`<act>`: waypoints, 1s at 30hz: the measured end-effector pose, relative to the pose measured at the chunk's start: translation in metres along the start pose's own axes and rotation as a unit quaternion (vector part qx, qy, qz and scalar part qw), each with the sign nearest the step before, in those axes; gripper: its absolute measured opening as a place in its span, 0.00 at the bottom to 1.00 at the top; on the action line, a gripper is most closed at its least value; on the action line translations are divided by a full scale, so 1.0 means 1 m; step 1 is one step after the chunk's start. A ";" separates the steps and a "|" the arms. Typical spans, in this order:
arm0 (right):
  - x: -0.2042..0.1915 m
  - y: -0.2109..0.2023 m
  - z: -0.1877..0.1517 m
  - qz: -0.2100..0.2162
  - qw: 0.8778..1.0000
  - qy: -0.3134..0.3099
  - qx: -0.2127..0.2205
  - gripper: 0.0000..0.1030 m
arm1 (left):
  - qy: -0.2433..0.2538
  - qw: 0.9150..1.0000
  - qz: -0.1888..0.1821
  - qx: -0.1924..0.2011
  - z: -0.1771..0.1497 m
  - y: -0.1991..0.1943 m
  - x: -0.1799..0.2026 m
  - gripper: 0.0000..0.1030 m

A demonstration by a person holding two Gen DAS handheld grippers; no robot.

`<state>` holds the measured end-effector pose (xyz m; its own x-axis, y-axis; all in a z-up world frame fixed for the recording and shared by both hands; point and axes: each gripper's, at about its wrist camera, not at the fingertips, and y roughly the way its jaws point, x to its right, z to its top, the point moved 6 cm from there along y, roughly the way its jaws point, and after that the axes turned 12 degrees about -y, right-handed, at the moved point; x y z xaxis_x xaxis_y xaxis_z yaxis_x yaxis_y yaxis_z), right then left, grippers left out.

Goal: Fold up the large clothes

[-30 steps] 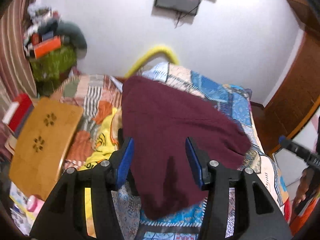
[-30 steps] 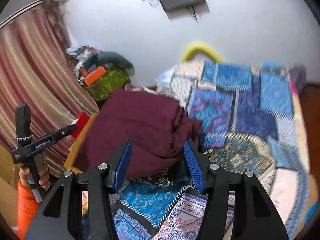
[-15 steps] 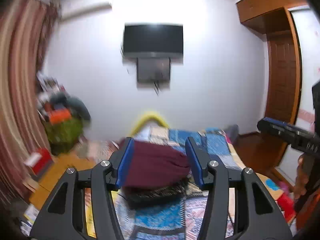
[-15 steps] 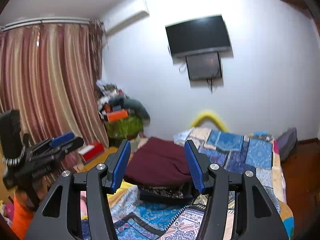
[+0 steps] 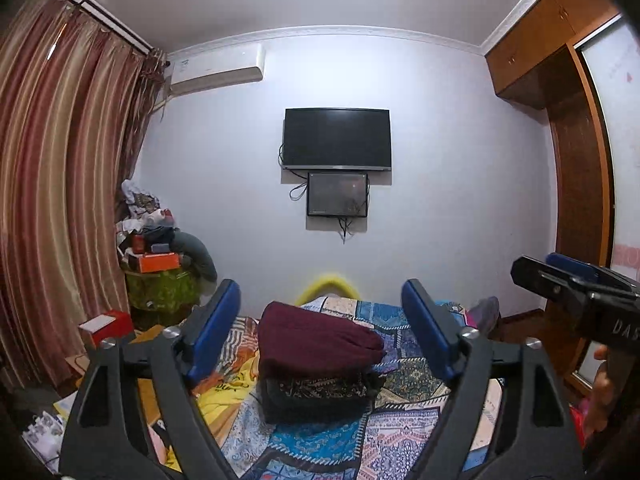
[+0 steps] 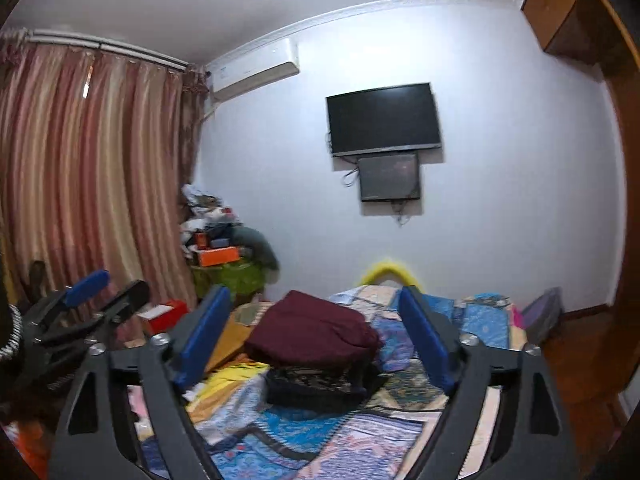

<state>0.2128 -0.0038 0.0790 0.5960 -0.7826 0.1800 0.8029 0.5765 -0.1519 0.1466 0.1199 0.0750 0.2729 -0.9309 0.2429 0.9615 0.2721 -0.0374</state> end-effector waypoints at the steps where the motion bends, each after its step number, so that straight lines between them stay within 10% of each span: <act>1: -0.001 0.000 0.000 -0.007 1.000 -0.005 0.000 0.90 | -0.003 1.000 0.004 0.000 0.000 -0.001 -0.001 0.93; 30: -0.006 -0.007 -0.016 -0.012 1.000 -0.012 -0.017 1.00 | -0.009 1.000 0.020 -0.012 -0.018 -0.008 -0.008 0.99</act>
<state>0.2038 -0.0069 0.0640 0.5773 -0.7898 0.2071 0.8160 0.5490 -0.1809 0.1376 0.1208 0.0554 0.3116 -0.9147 0.2572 0.9501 0.3036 -0.0715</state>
